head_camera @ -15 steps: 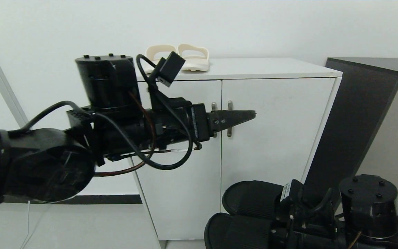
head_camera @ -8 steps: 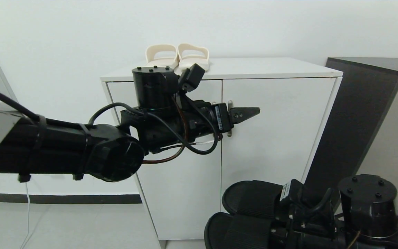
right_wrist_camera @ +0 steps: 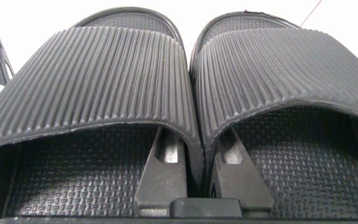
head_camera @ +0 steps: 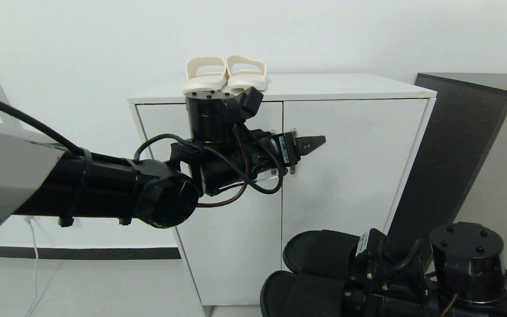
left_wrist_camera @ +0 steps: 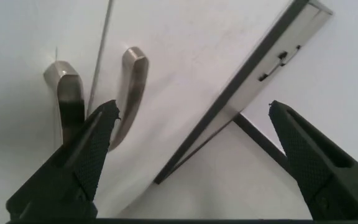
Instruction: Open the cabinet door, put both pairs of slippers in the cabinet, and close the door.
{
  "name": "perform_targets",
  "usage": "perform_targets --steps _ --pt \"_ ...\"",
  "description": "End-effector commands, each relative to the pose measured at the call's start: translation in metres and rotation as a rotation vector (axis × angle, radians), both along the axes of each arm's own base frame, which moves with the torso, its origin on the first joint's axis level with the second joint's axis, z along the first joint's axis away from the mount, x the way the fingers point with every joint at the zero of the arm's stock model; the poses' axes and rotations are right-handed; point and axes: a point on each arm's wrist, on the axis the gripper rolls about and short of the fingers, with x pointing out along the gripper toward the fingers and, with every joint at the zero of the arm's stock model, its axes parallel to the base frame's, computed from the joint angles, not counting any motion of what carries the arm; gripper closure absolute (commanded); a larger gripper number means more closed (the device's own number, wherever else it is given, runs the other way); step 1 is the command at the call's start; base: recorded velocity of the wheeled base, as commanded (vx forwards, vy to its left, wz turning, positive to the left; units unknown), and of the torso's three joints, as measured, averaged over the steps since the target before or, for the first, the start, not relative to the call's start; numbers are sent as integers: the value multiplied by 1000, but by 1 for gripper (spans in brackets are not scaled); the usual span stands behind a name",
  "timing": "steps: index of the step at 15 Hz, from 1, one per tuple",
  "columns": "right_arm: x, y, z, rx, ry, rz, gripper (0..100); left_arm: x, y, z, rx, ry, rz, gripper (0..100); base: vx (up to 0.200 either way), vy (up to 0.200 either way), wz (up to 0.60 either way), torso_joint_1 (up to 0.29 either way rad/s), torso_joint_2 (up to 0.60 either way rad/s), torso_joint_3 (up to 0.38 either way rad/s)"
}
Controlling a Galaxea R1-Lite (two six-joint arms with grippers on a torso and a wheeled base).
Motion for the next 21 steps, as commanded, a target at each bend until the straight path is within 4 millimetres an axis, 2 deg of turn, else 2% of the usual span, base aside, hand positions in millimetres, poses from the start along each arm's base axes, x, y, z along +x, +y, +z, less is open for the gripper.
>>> perform_targets --steps 1,6,7,10,14,18,21 --pt "0 0 0 0 1 2 100 9 -6 -10 17 7 20 0 0 0 0 0 0 0" --pt "0 0 0 0 1 2 100 19 -17 -18 30 26 9 0 0 0 0 0 0 0" --pt "0 0 -1 -3 3 2 100 18 -17 -18 34 31 6 100 0 0 0 0 0 0" --pt "-1 0 -1 -6 4 4 100 16 -15 -16 29 32 6 100 0 0 0 0 0 0" --pt "-3 -2 -3 -9 12 12 100 3 -5 -13 36 38 6 100 0 0 0 0 0 0" --pt "-16 -6 -4 3 31 91 100 -32 2 -8 23 18 -38 100 0 0 0 0 0 0" --pt "-17 -7 -5 1 36 100 100 -58 10 -3 23 14 -67 100 0 0 0 0 0 0"
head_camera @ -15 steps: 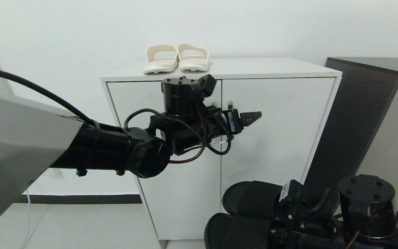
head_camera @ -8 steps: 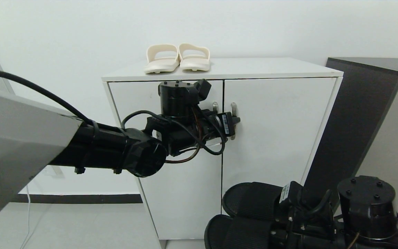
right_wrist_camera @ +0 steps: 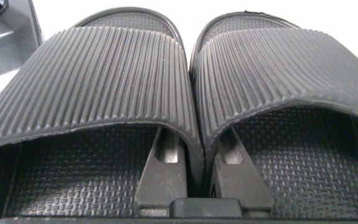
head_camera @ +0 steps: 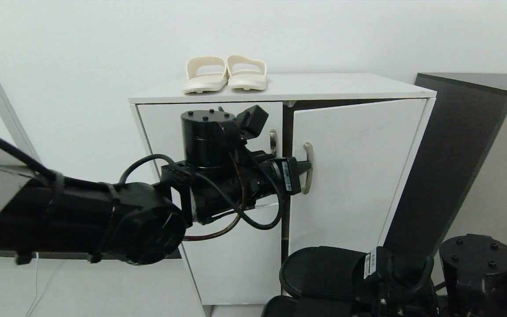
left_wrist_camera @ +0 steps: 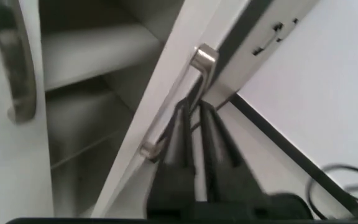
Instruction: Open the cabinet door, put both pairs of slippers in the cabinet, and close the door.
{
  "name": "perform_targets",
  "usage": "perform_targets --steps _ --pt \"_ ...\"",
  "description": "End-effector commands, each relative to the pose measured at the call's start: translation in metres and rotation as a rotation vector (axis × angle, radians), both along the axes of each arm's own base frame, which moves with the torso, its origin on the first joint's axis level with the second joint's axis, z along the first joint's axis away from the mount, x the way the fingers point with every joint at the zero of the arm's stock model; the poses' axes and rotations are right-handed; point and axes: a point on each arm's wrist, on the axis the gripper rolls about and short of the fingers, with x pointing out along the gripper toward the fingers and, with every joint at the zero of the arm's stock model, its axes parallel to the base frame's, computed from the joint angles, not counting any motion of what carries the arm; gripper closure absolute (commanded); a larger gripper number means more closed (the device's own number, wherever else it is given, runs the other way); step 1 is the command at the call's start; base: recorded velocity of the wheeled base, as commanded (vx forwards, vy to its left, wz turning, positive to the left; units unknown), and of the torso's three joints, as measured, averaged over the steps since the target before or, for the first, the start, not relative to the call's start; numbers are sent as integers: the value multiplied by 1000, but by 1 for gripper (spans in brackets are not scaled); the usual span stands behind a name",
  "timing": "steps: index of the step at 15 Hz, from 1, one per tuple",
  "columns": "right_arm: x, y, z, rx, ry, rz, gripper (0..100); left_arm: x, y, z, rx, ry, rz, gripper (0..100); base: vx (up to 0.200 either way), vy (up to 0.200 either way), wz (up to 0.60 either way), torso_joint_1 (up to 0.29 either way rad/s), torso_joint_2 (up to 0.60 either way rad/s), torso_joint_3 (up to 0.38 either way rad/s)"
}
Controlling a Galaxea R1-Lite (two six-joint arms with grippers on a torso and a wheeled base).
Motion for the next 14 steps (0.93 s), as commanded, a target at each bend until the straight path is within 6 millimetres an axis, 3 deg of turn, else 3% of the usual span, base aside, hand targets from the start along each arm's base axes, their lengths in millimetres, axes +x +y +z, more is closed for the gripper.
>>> perform_targets --steps 1,3,5,10,12,14 --pt "-2 0 1 2 -4 3 100 -26 14 14 -18 -22 -16 100 0 0 0 0 0 0" --pt "-3 1 1 1 -3 13 100 -37 24 14 -18 -22 -16 100 0 0 0 0 0 0" --pt "-5 3 -1 -3 1 25 100 -33 30 15 -46 -42 7 100 0 0 0 0 0 0" --pt "-8 4 -2 -8 2 38 100 14 29 -5 -79 -30 1 100 0 0 0 0 0 0" --pt "-8 4 -2 -19 -16 49 100 37 13 -10 -133 -18 3 100 0 0 0 0 0 0" --pt "-9 4 -3 -21 -14 51 100 48 -1 -15 -137 -15 -8 100 0 0 0 0 0 0"
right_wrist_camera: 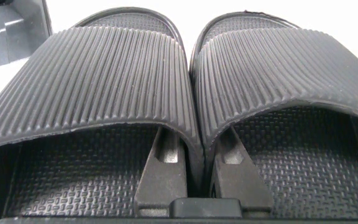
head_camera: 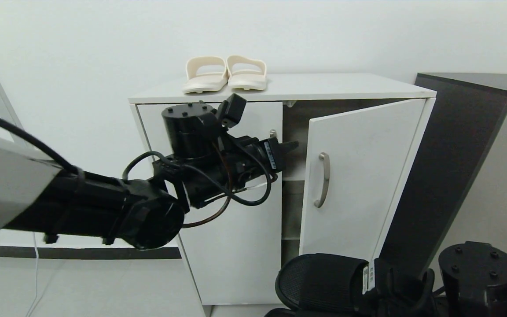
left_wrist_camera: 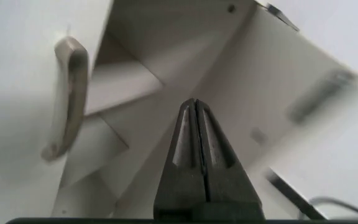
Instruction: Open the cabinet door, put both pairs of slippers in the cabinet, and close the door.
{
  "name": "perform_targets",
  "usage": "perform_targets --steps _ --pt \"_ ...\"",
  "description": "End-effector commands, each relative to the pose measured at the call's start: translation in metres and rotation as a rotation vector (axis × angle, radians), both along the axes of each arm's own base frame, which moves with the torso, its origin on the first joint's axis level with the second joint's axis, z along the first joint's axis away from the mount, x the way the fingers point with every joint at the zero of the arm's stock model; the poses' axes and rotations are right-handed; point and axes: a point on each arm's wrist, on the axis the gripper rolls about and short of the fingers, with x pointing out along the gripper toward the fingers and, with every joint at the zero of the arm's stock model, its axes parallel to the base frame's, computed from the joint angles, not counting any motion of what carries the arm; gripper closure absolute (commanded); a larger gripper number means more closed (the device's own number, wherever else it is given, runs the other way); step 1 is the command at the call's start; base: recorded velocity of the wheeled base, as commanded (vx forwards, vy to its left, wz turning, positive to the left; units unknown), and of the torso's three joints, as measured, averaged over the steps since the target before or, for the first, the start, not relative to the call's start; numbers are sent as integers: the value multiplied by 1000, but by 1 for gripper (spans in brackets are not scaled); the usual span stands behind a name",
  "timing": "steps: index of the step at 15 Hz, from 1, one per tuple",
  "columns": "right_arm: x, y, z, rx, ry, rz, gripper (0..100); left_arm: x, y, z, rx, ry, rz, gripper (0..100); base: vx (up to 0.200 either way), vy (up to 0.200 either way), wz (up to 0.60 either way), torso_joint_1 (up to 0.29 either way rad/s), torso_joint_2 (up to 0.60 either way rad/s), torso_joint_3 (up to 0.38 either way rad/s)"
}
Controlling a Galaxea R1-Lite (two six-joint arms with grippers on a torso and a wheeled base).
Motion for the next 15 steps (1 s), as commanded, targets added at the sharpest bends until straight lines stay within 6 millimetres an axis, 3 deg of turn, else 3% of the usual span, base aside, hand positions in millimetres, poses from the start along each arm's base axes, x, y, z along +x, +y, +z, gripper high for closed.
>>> perform_targets --steps 1,5,7,9,11,15 --pt "0 0 -1 -2 2 2 100 18 -21 -22 18 35 -15 100 0 0 0 0 0 0" --pt "-1 1 -2 -7 6 5 100 15 -30 -25 20 35 -32 100 -150 0 0 3 -1 2" --pt "-1 1 -2 -7 6 7 100 -23 -53 -33 41 9 -63 100 -200 0 0 5 2 0" --pt "-2 1 -2 -6 5 8 100 -49 -62 -33 34 -13 -94 100 -200 0 0 -2 2 7" --pt "-3 2 -2 -6 5 16 100 -56 -58 -25 23 -24 -99 100 -200 0 0 -2 2 7" --pt "-2 2 -2 -6 5 11 100 -58 -35 -15 14 -36 -58 100 0 0 0 0 0 0"
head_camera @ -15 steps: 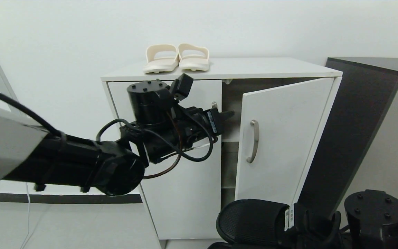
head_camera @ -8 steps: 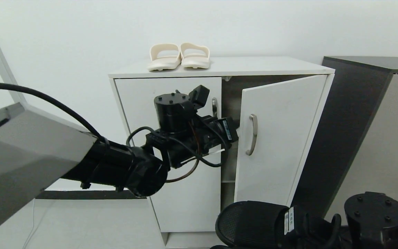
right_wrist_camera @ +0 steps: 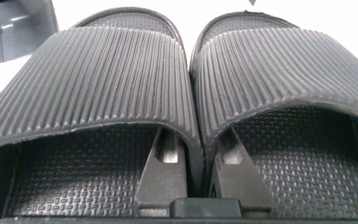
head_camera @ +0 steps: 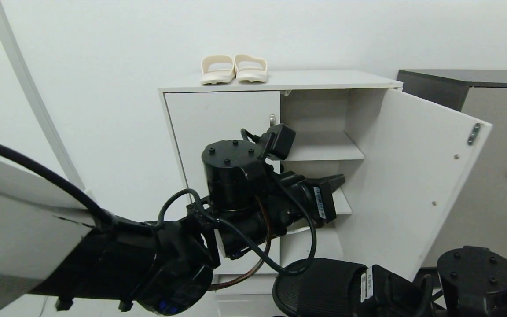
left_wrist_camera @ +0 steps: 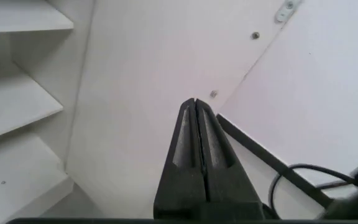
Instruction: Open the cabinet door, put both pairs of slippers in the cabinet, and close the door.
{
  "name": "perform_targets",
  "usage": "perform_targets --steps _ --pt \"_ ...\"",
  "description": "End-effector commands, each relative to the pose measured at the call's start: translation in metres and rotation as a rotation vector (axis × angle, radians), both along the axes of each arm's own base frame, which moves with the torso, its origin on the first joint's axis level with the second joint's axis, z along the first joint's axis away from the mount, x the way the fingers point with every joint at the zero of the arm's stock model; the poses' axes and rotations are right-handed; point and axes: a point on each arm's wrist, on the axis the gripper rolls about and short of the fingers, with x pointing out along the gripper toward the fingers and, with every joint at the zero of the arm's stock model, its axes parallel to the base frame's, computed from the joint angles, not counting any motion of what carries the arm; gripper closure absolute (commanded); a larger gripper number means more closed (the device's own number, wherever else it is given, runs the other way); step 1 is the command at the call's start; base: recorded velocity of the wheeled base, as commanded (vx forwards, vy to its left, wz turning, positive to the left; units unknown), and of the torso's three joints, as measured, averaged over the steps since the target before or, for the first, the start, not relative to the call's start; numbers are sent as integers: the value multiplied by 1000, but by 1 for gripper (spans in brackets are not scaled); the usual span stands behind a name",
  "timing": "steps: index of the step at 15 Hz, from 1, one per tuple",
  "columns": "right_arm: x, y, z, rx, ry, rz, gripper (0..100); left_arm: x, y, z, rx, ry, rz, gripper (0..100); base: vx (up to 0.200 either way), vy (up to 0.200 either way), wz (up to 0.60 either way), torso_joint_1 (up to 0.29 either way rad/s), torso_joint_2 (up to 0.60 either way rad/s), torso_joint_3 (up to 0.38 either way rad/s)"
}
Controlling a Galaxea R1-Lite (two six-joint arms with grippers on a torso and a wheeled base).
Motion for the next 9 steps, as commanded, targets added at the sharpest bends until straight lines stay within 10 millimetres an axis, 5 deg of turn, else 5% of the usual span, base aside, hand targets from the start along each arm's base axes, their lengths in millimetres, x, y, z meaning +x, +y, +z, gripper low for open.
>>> perform_targets --steps 1,5,8,9 --pt "1 0 0 0 -1 -4 100 -10 26 16 -19 -20 32 100 0 0 0 0 0 0" --pt "7 -1 -3 -7 8 -28 100 -71 90 49 -19 -65 50 100 0 0 0 0 0 0" --pt "19 0 -5 -3 2 -63 100 -151 170 64 132 -92 139 100 0 0 0 0 0 0" --pt "24 1 -7 -1 1 -77 100 -169 198 55 221 -84 258 100 0 0 0 0 0 0"
